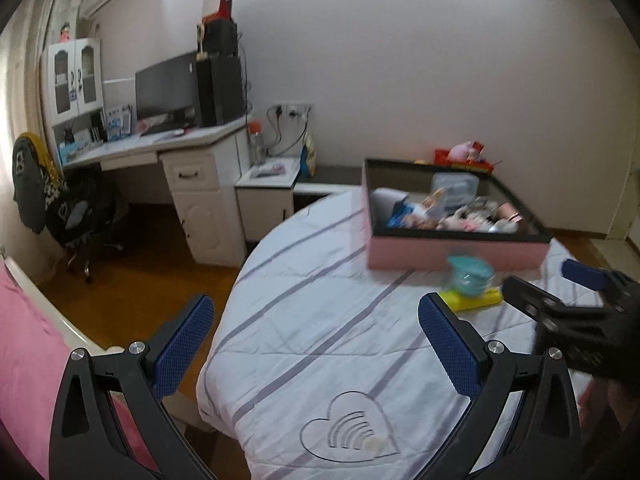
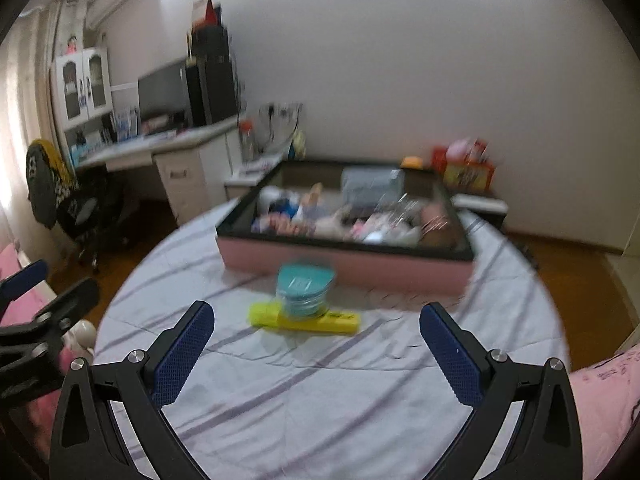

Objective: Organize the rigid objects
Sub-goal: 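Grasp the teal round container with the right tool while the left tool reaches the yellow highlighter, then grasp the yellow highlighter with the left tool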

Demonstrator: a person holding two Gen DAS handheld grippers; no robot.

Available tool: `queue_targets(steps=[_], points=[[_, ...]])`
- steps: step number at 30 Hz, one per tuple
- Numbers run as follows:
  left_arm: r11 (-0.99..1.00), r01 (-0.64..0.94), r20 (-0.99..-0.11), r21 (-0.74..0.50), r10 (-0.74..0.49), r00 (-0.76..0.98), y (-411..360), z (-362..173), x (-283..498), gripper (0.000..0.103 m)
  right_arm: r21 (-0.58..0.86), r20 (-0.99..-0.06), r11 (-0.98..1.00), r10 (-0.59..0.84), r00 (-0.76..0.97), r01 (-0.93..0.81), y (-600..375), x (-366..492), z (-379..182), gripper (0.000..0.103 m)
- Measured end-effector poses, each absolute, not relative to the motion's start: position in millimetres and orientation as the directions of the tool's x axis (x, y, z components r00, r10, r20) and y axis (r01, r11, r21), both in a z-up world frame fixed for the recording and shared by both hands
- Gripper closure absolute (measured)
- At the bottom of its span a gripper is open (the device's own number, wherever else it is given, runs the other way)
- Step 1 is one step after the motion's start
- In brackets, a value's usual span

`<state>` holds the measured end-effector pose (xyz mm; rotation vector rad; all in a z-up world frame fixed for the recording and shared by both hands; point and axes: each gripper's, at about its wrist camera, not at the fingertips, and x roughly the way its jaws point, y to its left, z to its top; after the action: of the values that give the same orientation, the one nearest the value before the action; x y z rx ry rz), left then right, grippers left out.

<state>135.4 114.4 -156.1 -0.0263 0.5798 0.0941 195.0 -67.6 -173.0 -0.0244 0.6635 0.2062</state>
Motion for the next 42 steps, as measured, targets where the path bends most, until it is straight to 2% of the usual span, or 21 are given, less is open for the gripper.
queue_targets(steps=[9, 12, 17, 26, 32, 37, 40, 42], points=[[0.997, -0.081, -0.607, 0.012, 0.072, 0.792, 115, -180, 164, 0.0, 0.052, -0.728, 0.982, 0.161, 0.666, -0.181, -52, 267, -214, 0.002], [0.997, -0.068, -0.62, 0.021, 0.066, 0.782, 110, -183, 173, 0.0, 0.082, -0.75, 0.975, 0.196, 0.631, -0.205, -53, 274, -222, 0.046], [1.0, -0.022, -0.641, 0.009, 0.023, 0.767, 95, -189, 189, 0.0, 0.097, -0.727, 0.969, 0.225, 0.649, -0.227, -69, 259, -216, 0.046], [0.976, 0.212, -0.714, 0.05, -0.113, 0.691, 22, -212, 219, 0.0, 0.08, -0.703, 0.987, 0.153, 0.695, -0.136, -147, 210, -208, 0.046], [0.945, 0.304, -0.77, 0.125, -0.101, 0.63, -11, -229, 249, 0.0, 0.118, -0.706, 0.989, 0.149, 0.692, -0.092, -182, 199, -216, 0.046], [0.939, 0.313, -0.767, 0.141, -0.097, 0.635, -23, -229, 256, 0.001, 0.123, -0.709, 0.988, 0.157, 0.687, -0.098, -185, 200, -220, 0.046], [0.927, 0.351, -0.778, 0.129, -0.125, 0.616, -32, -232, 258, 0.01, 0.126, -0.707, 0.987, 0.159, 0.689, -0.1, -186, 200, -221, 0.046], [0.926, 0.369, -0.782, 0.078, -0.172, 0.599, -35, -231, 260, 0.031, 0.141, -0.705, 0.985, 0.171, 0.688, -0.1, -188, 200, -222, 0.046]])
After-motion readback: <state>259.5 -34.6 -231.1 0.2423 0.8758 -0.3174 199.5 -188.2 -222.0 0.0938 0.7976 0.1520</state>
